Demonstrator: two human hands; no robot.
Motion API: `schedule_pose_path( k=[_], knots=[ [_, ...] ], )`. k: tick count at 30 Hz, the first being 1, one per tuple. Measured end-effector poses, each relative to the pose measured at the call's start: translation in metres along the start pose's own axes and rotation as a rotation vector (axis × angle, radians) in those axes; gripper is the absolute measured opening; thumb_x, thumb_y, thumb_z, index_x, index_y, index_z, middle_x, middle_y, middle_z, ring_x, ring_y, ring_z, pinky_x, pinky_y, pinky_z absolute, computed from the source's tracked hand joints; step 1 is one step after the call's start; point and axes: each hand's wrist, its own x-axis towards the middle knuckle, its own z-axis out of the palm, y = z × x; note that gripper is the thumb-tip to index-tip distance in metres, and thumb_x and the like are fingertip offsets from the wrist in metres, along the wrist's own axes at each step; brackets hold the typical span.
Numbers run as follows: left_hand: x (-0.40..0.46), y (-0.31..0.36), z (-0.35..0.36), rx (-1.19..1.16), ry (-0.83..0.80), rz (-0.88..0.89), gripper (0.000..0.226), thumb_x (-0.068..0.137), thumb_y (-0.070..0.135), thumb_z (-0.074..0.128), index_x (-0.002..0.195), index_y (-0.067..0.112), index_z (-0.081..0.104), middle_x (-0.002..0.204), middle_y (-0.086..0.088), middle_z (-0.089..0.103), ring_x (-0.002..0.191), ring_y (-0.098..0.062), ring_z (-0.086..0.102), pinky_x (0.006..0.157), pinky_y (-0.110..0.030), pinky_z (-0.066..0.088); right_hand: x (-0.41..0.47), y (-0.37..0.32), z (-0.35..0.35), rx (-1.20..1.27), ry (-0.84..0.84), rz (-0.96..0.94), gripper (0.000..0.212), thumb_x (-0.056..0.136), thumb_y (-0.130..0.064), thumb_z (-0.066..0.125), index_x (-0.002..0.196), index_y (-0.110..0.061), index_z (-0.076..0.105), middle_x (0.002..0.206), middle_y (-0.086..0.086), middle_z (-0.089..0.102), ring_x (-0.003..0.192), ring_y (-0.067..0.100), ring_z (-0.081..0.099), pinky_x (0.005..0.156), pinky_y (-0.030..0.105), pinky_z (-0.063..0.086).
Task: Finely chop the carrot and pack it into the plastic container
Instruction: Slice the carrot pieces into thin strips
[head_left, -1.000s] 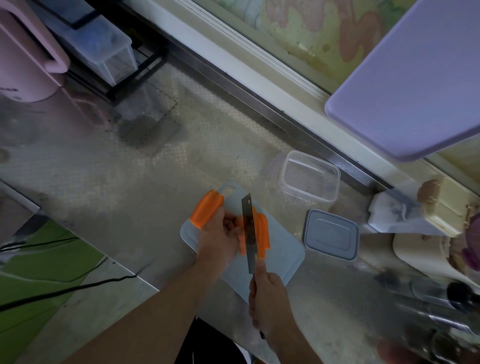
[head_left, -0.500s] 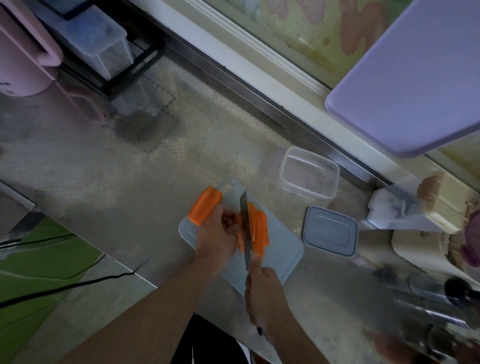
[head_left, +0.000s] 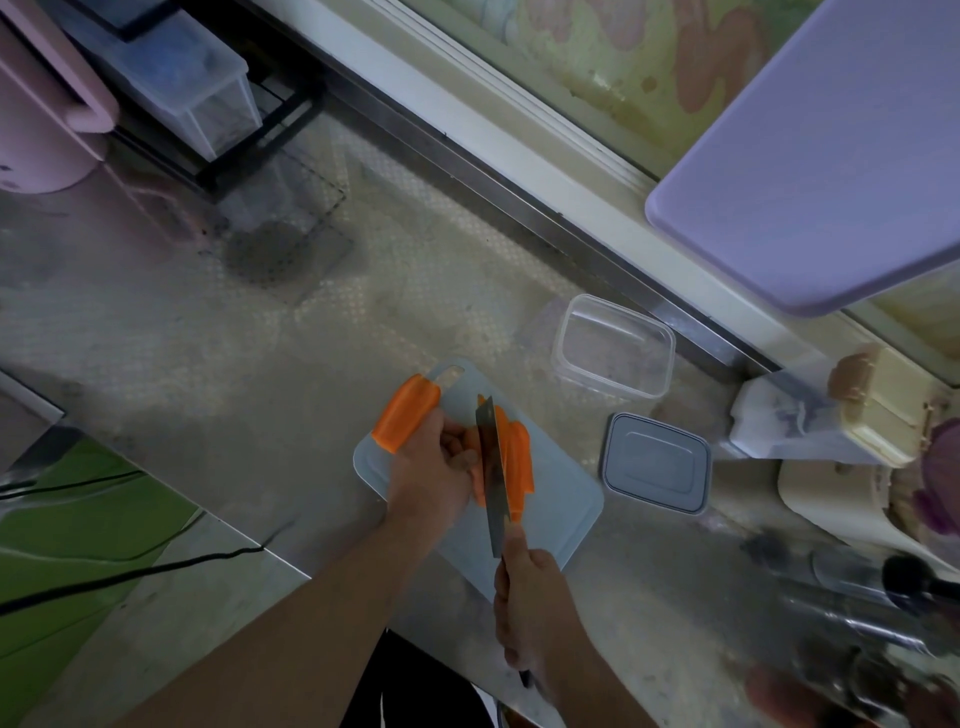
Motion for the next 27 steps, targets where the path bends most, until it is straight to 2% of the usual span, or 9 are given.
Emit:
schedule_pose_path(
  k=[4, 8, 12, 15, 17, 20, 23, 24, 27],
  knots=[
    [-0.001, -0.001, 0.000, 0.008, -0.004, 0.008, 0.024, 0.094, 0.006, 0.068, 0.092, 0.027, 0.058, 0.084, 0.005, 0.063, 0.077, -0.005, 0.059, 0.067, -0.014, 0.040, 0.015, -0.014, 0.005, 0.027, -0.005, -0.046, 0.052, 0.103, -0.064, 0.031, 0.074, -0.023, 0.042, 0.057, -0.004, 0.033, 0.039, 0.008, 0.027, 0.040, 0.018, 0.024],
    [0.000, 0.000, 0.000, 0.022, -0.004, 0.016, 0.024, 0.094, 0.005, 0.069, 0.094, 0.027, 0.059, 0.085, 0.006, 0.062, 0.076, -0.004, 0.056, 0.070, -0.018, 0.040, 0.030, -0.017, 0.011, 0.065, 0.037, -0.101, 0.051, 0.102, -0.063, 0.035, 0.073, -0.022, 0.043, 0.055, -0.006, 0.035, 0.041, 0.007, 0.030, 0.042, 0.020, 0.027],
    [-0.002, 0.000, 0.001, -0.003, -0.011, 0.005, 0.026, 0.091, 0.002, 0.069, 0.095, 0.025, 0.060, 0.086, 0.002, 0.064, 0.080, -0.011, 0.060, 0.075, -0.025, 0.048, 0.026, -0.003, 0.018, -0.002, 0.070, -0.152, 0.049, 0.103, -0.061, 0.035, 0.075, -0.023, 0.048, 0.058, -0.006, 0.041, 0.046, 0.007, 0.039, 0.047, 0.023, 0.035],
    [-0.002, 0.001, 0.001, 0.004, -0.011, 0.019, 0.025, 0.089, -0.003, 0.065, 0.095, 0.020, 0.059, 0.083, -0.001, 0.063, 0.073, -0.005, 0.059, 0.067, -0.016, 0.044, 0.021, 0.005, 0.019, -0.010, 0.095, -0.130, 0.048, 0.105, -0.057, 0.035, 0.074, -0.021, 0.047, 0.066, -0.001, 0.044, 0.049, 0.010, 0.043, 0.044, 0.021, 0.037],
    [-0.004, 0.002, 0.000, 0.000, -0.021, 0.014, 0.023, 0.091, -0.005, 0.064, 0.096, 0.016, 0.060, 0.080, -0.001, 0.063, 0.068, 0.002, 0.059, 0.065, -0.012, 0.044, 0.020, 0.009, 0.019, -0.024, 0.099, -0.143, 0.049, 0.103, -0.059, 0.035, 0.074, -0.022, 0.047, 0.069, 0.000, 0.046, 0.053, 0.011, 0.045, 0.049, 0.024, 0.039],
    [-0.004, 0.001, -0.001, 0.005, -0.017, 0.004, 0.025, 0.091, 0.001, 0.069, 0.096, 0.024, 0.059, 0.084, 0.003, 0.064, 0.076, -0.005, 0.060, 0.075, -0.022, 0.047, 0.017, 0.001, 0.023, -0.069, 0.093, -0.180, 0.047, 0.106, -0.052, 0.036, 0.081, -0.018, 0.055, 0.071, 0.000, 0.052, 0.058, 0.010, 0.051, 0.056, 0.026, 0.043],
    [-0.003, -0.003, -0.001, 0.013, -0.033, 0.009, 0.025, 0.091, 0.003, 0.069, 0.096, 0.025, 0.059, 0.085, 0.003, 0.064, 0.077, -0.005, 0.059, 0.074, -0.019, 0.046, 0.020, -0.008, 0.026, -0.011, 0.068, -0.227, 0.046, 0.107, -0.049, 0.037, 0.083, -0.017, 0.058, 0.065, -0.003, 0.048, 0.045, 0.001, 0.046, 0.045, 0.018, 0.039],
    [-0.003, -0.003, -0.001, 0.012, -0.032, 0.015, 0.024, 0.091, 0.001, 0.068, 0.095, 0.023, 0.059, 0.083, 0.003, 0.063, 0.074, -0.003, 0.059, 0.071, -0.015, 0.044, 0.021, -0.007, 0.025, 0.001, 0.077, -0.237, 0.046, 0.106, -0.051, 0.038, 0.078, -0.019, 0.056, 0.063, -0.003, 0.045, 0.043, 0.002, 0.043, 0.044, 0.018, 0.037],
    [-0.005, -0.003, -0.002, -0.020, -0.034, 0.024, 0.023, 0.091, -0.007, 0.064, 0.094, 0.015, 0.059, 0.076, 0.001, 0.060, 0.063, 0.005, 0.057, 0.065, -0.014, 0.044, 0.022, 0.003, 0.016, 0.017, 0.127, -0.226, 0.050, 0.101, -0.059, 0.040, 0.069, -0.021, 0.047, 0.059, -0.004, 0.040, 0.046, 0.007, 0.037, 0.046, 0.023, 0.033]
  ],
)
